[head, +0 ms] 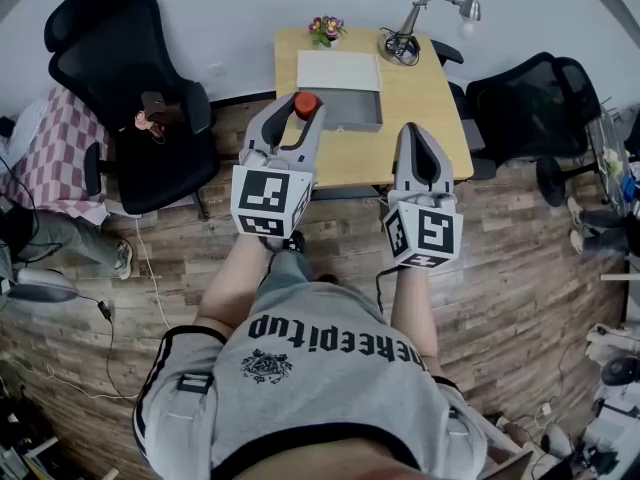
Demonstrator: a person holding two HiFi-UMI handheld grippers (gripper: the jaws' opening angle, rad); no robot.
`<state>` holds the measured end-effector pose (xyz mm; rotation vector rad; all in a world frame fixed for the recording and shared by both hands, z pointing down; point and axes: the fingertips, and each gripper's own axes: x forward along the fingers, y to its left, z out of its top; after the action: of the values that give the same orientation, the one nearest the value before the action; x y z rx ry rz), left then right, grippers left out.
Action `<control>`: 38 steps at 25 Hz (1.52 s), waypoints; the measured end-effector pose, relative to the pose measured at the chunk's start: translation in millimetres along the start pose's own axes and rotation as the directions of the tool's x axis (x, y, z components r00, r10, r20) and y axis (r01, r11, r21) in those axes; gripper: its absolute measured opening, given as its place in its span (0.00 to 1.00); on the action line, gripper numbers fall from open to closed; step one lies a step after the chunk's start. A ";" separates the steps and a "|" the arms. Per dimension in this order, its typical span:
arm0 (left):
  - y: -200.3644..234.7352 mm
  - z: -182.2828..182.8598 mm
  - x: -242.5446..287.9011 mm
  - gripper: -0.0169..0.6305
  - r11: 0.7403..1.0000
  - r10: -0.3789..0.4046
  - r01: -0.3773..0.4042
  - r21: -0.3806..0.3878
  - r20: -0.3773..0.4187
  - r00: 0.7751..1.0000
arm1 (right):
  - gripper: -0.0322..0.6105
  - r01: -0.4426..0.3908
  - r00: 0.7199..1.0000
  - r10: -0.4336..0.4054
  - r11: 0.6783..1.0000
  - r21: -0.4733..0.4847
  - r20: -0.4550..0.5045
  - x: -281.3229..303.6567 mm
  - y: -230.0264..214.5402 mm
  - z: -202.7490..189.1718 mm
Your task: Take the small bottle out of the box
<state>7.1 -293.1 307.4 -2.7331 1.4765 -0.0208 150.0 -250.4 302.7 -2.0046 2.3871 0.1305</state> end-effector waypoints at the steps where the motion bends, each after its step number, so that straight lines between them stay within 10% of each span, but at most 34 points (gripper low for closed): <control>1: -1.6 1.6 -3.7 0.24 1.000 0.002 -0.002 0.000 0.005 1.000 | 0.05 0.001 1.000 -0.001 1.000 -0.001 0.004 -3.7 0.5 1.3; 38: -39.7 24.0 -99.4 0.24 0.998 0.052 -0.049 -0.028 0.107 0.993 | 0.05 0.029 0.998 -0.028 0.999 -0.020 0.063 -105.0 10.9 21.5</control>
<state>-13.6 -187.7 285.4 -2.6680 1.5265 0.1459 156.8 -143.8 289.2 -2.0115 2.3284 0.2157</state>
